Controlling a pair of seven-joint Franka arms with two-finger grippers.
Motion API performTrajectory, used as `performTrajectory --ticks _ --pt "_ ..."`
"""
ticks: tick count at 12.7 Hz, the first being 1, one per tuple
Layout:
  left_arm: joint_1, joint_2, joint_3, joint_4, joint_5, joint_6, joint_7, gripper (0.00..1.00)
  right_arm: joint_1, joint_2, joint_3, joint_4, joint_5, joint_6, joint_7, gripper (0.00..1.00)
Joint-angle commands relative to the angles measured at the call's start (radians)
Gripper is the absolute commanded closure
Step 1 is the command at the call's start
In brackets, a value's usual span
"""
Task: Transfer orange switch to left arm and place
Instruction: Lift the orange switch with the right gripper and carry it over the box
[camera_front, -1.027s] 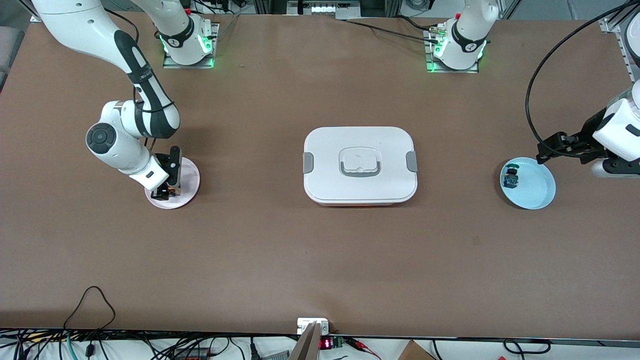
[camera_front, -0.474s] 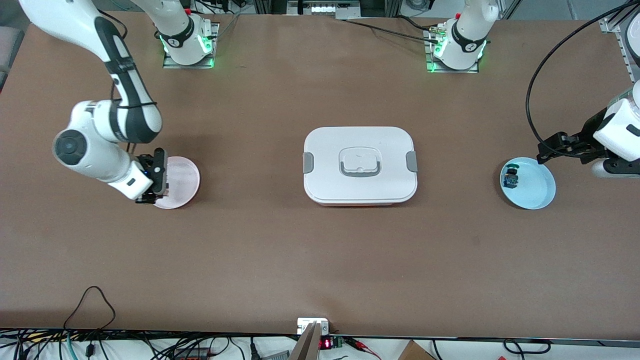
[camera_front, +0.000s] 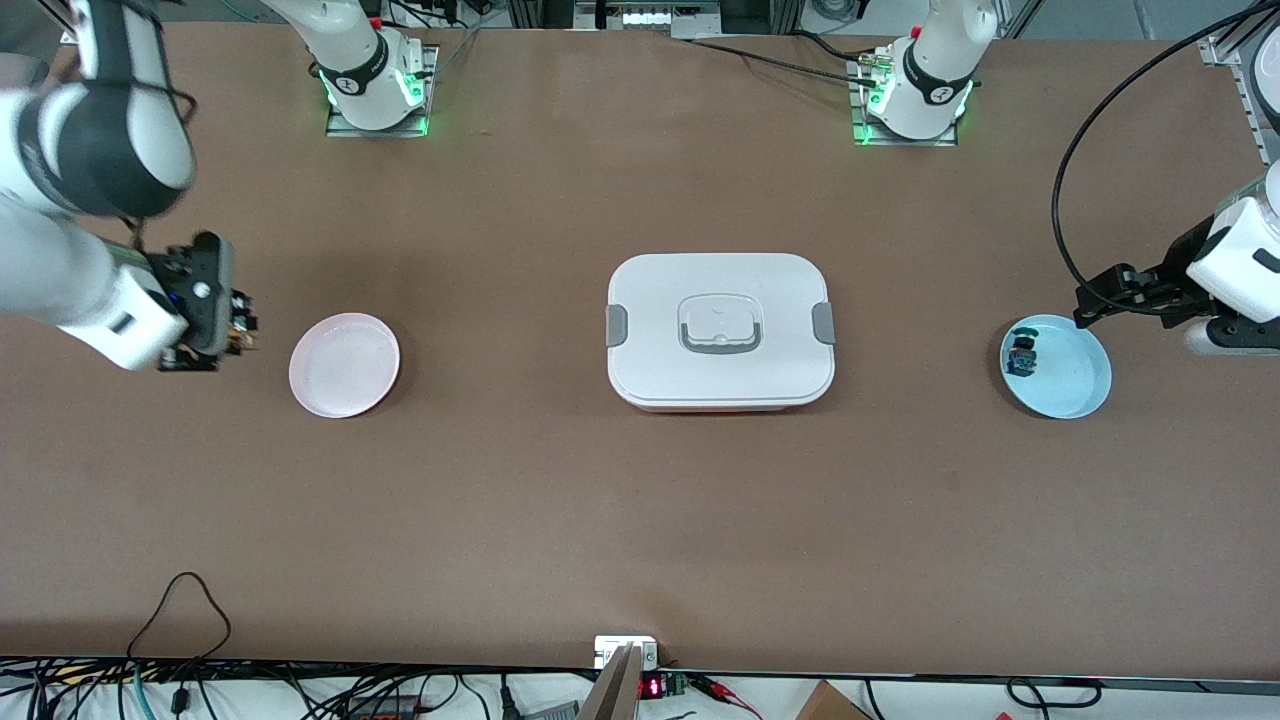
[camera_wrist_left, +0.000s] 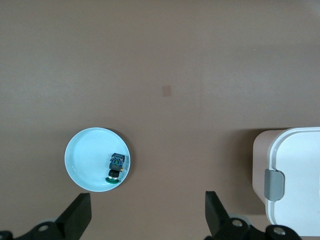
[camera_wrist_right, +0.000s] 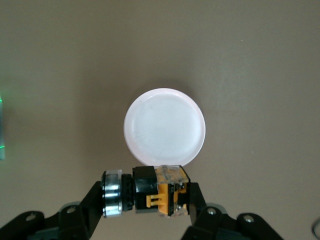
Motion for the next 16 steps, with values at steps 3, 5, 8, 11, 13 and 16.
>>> performTrajectory --ticks 3,5,8,11,13,16 --pt "0.008 -0.01 -0.01 0.006 0.016 -0.004 -0.007 0.0 -0.009 -0.099 -0.004 0.039 0.009 -0.203 0.074 1.0" --pt "0.006 -0.01 -0.01 0.023 0.016 -0.004 -0.007 0.0 -0.012 -0.088 -0.006 0.022 0.198 -0.251 0.059 1.0" --pt "-0.003 -0.007 -0.01 0.032 0.016 -0.007 -0.007 0.0 -0.024 -0.036 -0.004 0.003 0.528 -0.239 0.046 1.0" --pt "-0.003 0.008 -0.01 0.031 0.009 -0.012 -0.01 0.0 -0.003 0.04 0.01 -0.048 0.859 -0.159 -0.045 1.0" --pt "0.006 0.01 -0.009 0.031 -0.054 -0.057 -0.01 0.0 0.032 0.097 0.01 -0.074 1.043 -0.134 -0.119 1.0" --pt "-0.009 0.021 -0.012 0.034 -0.07 -0.152 -0.008 0.0 0.126 0.175 0.01 -0.084 1.275 -0.038 -0.259 1.0"
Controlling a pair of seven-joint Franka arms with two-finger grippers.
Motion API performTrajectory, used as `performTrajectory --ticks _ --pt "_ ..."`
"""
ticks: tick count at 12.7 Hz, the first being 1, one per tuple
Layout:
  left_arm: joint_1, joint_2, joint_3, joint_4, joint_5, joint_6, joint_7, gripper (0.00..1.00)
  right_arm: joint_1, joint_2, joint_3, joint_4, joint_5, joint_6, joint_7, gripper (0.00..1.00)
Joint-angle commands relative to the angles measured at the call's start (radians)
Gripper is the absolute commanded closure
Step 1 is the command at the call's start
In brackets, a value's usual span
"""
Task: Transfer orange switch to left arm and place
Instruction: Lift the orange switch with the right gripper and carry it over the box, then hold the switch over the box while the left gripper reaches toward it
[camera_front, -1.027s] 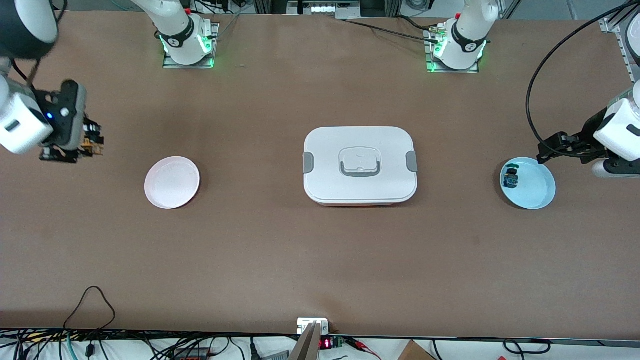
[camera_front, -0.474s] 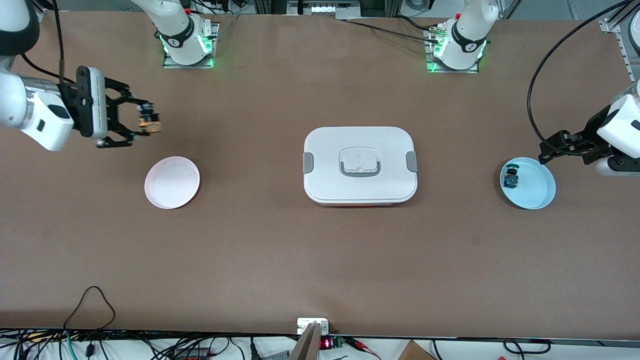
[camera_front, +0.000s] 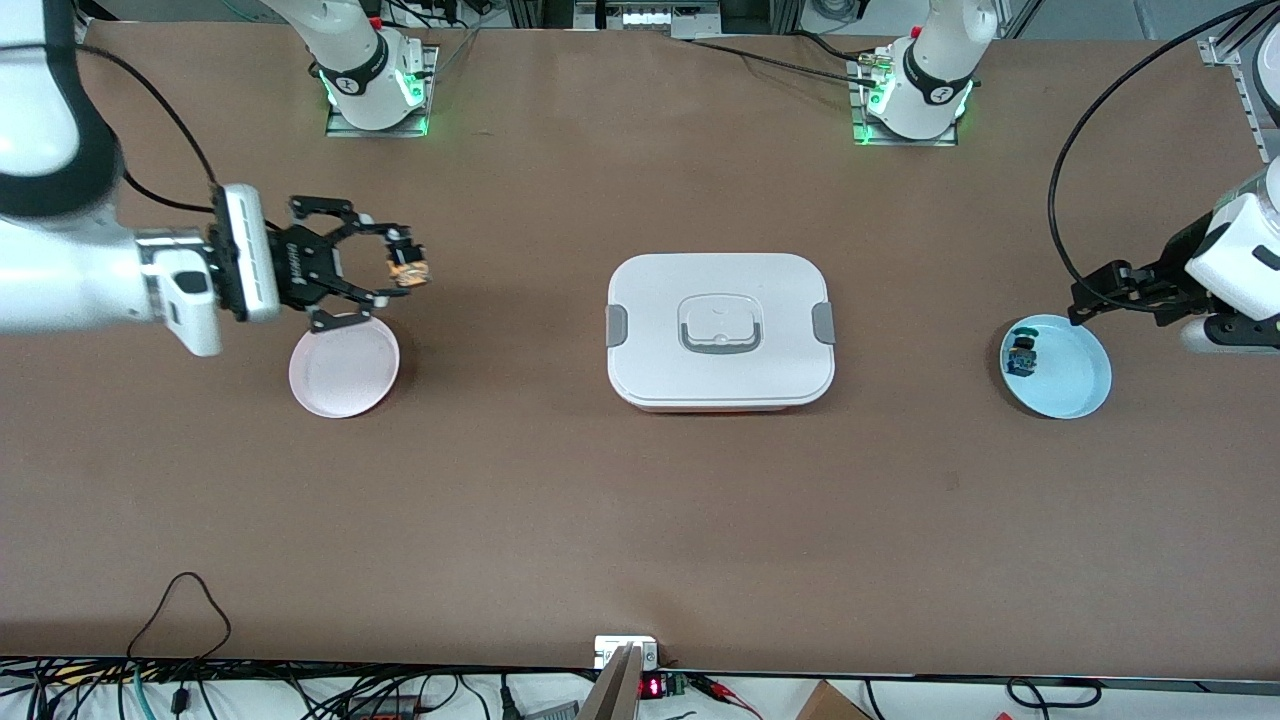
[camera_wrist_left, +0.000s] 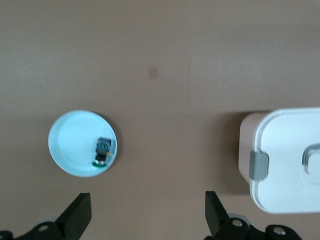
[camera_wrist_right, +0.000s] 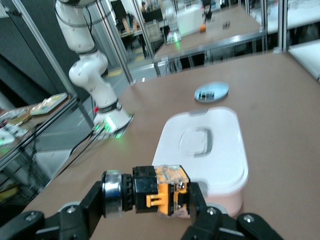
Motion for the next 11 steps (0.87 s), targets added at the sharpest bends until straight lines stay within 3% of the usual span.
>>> performTrajectory --ticks 1,2,4,8,11 --pt "-0.019 0.012 -0.005 0.014 -0.024 -0.043 -0.007 0.0 0.085 0.041 -0.001 -0.006 0.173 0.084 -0.064 1.0" --pt "-0.033 0.023 -0.005 0.014 -0.026 -0.042 -0.007 0.0 0.128 0.045 -0.001 -0.006 0.217 0.135 -0.062 1.0" --pt "-0.029 0.024 -0.003 0.013 -0.079 -0.042 -0.008 0.0 0.221 0.059 -0.001 -0.009 0.39 0.237 -0.061 1.0" --pt "-0.02 0.02 -0.001 -0.002 -0.174 -0.077 0.05 0.0 0.448 0.09 -0.001 0.02 0.78 0.51 -0.067 1.0" --pt "0.016 0.023 0.052 -0.068 -0.488 -0.118 0.158 0.0 0.504 0.117 -0.001 0.038 0.937 0.539 -0.166 1.0"
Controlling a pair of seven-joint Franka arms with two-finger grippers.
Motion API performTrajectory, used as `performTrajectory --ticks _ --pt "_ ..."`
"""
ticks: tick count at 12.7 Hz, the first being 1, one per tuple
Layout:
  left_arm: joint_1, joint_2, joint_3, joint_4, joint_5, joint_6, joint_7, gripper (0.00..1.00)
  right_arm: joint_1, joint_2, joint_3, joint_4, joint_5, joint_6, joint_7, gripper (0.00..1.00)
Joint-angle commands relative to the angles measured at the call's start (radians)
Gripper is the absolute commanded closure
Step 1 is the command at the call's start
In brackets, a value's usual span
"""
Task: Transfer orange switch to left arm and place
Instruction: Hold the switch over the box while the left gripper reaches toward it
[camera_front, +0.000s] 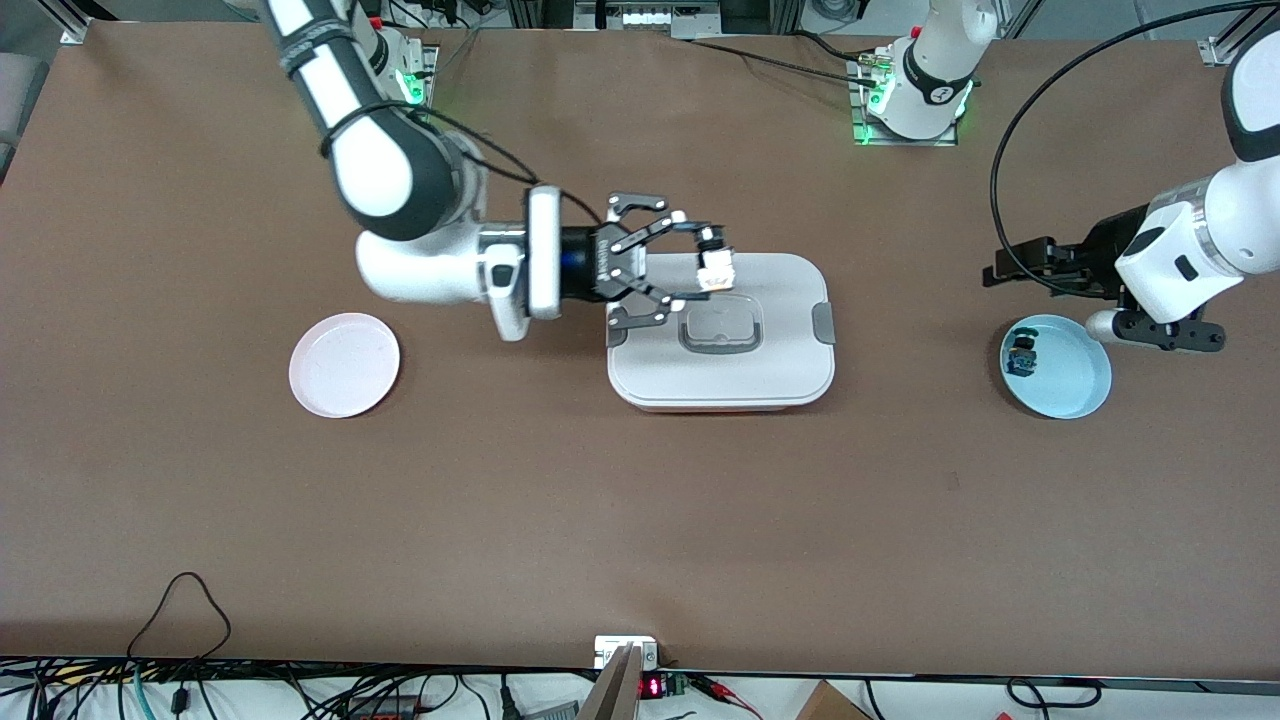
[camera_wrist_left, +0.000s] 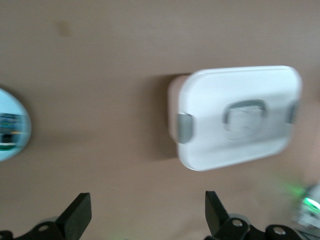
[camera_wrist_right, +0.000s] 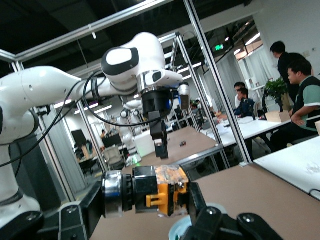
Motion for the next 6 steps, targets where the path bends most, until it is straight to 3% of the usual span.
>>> performTrajectory --ticks 1,6 --pt "0.027 -0.003 0.047 -0.069 -0.2 -0.017 0.154 0.0 0.007 0.029 -0.011 0.028 0.085 -0.009 -0.073 1.0" --pt "0.023 0.032 0.068 -0.182 -0.62 -0.017 0.259 0.0 0.009 0.033 -0.011 0.028 0.085 -0.005 -0.073 1.0"
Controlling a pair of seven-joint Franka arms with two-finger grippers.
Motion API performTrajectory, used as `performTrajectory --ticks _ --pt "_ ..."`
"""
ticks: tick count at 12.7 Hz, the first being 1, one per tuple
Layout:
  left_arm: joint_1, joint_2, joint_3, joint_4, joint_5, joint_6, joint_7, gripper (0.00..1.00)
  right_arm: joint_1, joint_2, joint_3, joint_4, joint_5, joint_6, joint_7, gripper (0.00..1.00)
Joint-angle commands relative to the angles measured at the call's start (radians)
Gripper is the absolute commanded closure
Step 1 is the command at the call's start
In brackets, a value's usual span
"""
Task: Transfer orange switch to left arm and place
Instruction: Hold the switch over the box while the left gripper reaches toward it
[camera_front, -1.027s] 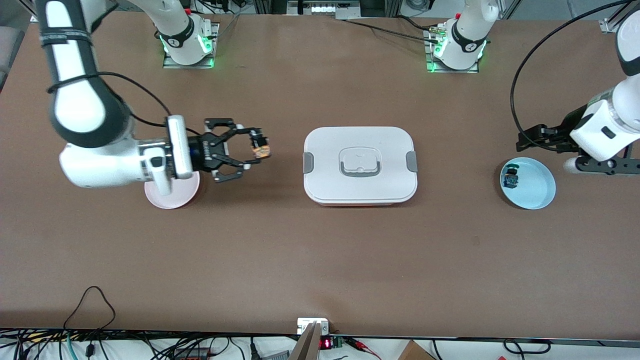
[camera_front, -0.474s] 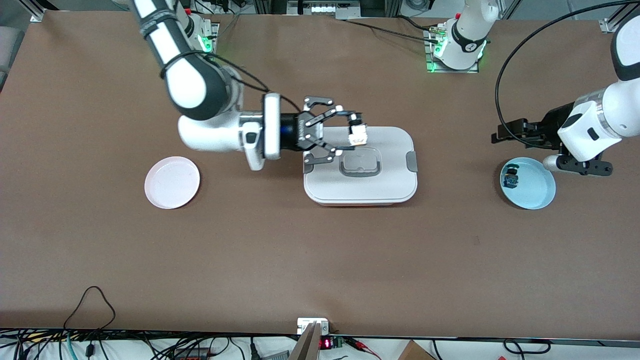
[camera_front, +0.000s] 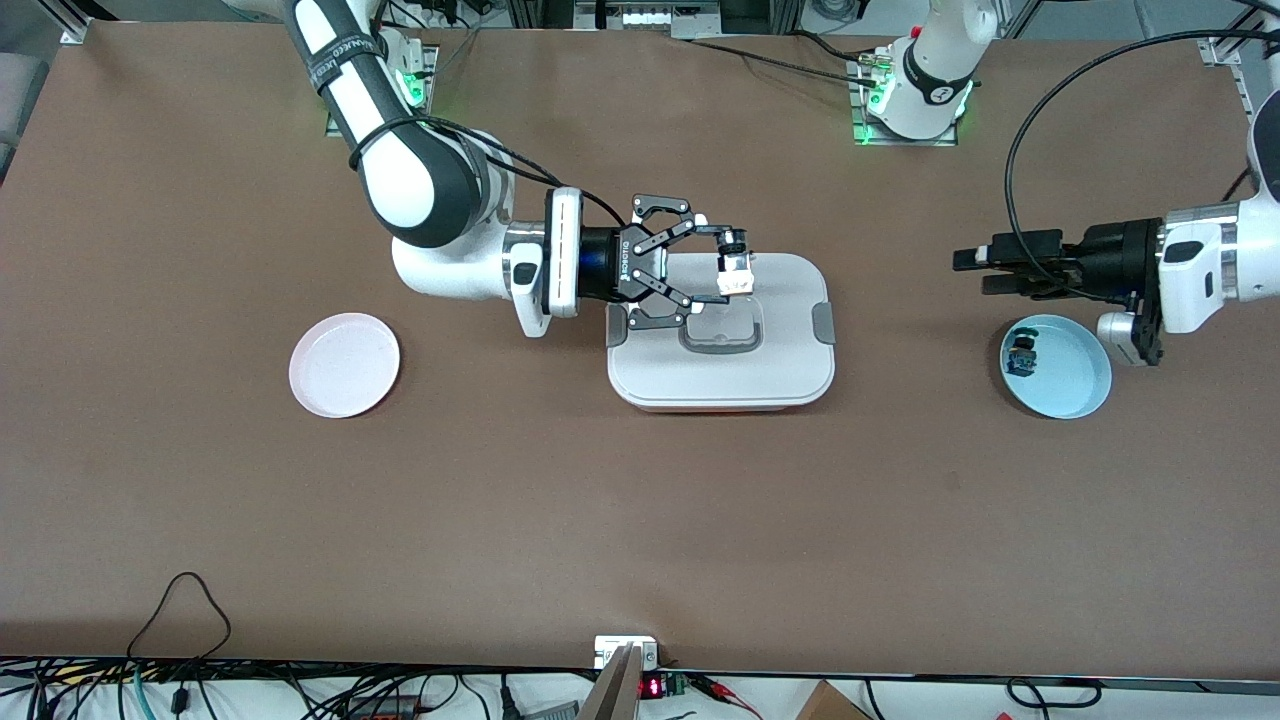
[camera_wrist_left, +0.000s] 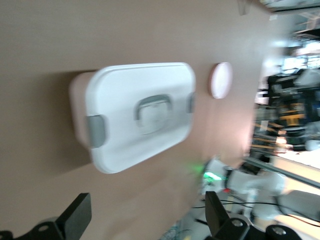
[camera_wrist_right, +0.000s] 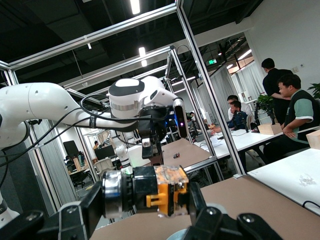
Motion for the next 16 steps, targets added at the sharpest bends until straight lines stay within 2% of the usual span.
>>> performTrajectory --ticks 1,3,5,10,12,16 --pt "-0.017 0.024 0.002 -0.08 -0.224 -0.002 0.07 0.0 0.006 0.017 0.002 0.022 0.012 -0.002 -0.024 1.0" --pt "-0.064 0.054 0.004 -0.123 -0.416 0.005 0.074 0.0 0.007 0.033 0.002 0.022 0.009 0.003 -0.079 1.0" --pt "-0.101 0.094 0.004 -0.128 -0.542 0.021 0.062 0.0 0.006 0.037 0.001 0.018 0.008 0.003 -0.095 1.0" --pt "-0.193 0.122 0.002 -0.156 -0.638 0.157 -0.002 0.0 0.007 0.037 0.001 0.02 0.006 0.023 -0.095 1.0" --pt "-0.23 0.134 0.002 -0.156 -0.714 0.193 -0.012 0.0 0.006 0.037 0.001 0.018 0.006 0.031 -0.119 1.0" --pt "-0.263 0.137 0.002 -0.156 -0.771 0.228 -0.015 0.0 0.003 0.037 0.001 0.02 0.006 0.029 -0.12 1.0"
